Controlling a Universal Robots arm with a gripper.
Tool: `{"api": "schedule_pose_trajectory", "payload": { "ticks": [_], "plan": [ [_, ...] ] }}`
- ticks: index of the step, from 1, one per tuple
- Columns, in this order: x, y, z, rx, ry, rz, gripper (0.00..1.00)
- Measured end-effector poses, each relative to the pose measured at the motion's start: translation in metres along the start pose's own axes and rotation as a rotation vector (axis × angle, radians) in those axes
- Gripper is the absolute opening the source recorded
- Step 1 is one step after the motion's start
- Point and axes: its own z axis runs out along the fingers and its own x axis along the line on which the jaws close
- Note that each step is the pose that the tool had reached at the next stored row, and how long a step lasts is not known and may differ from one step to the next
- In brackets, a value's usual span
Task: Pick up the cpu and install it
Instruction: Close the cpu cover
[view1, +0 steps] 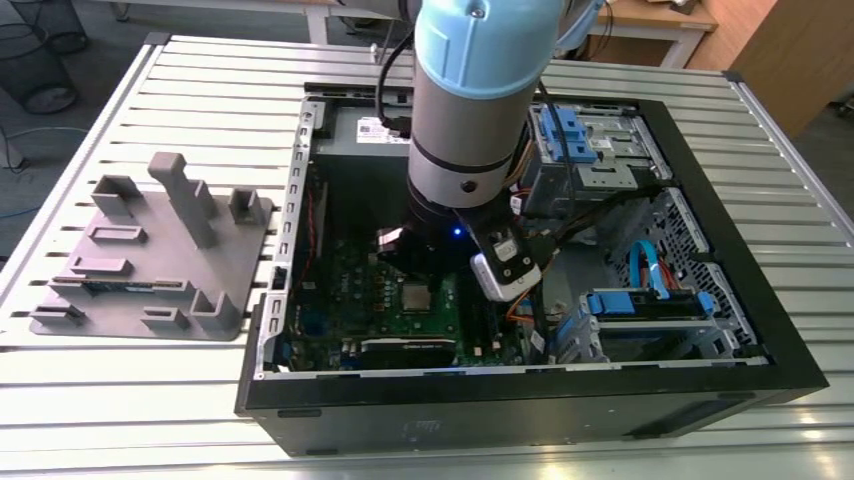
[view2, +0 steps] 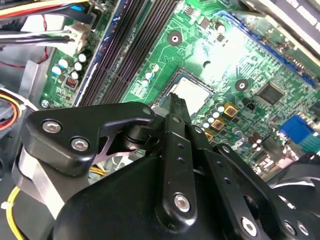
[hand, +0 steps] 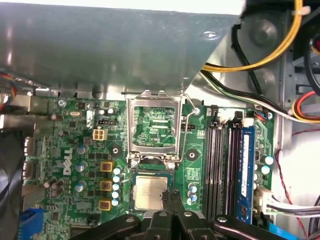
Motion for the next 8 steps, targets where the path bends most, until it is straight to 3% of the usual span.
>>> {"api": "schedule_pose_trajectory", "payload": {
  "ticks": [8],
  "plan": [
    [-0.0002, 0.0000, 0.0005, -0.0009, 0.0045, -0.126, 0.11]
  ]
}}
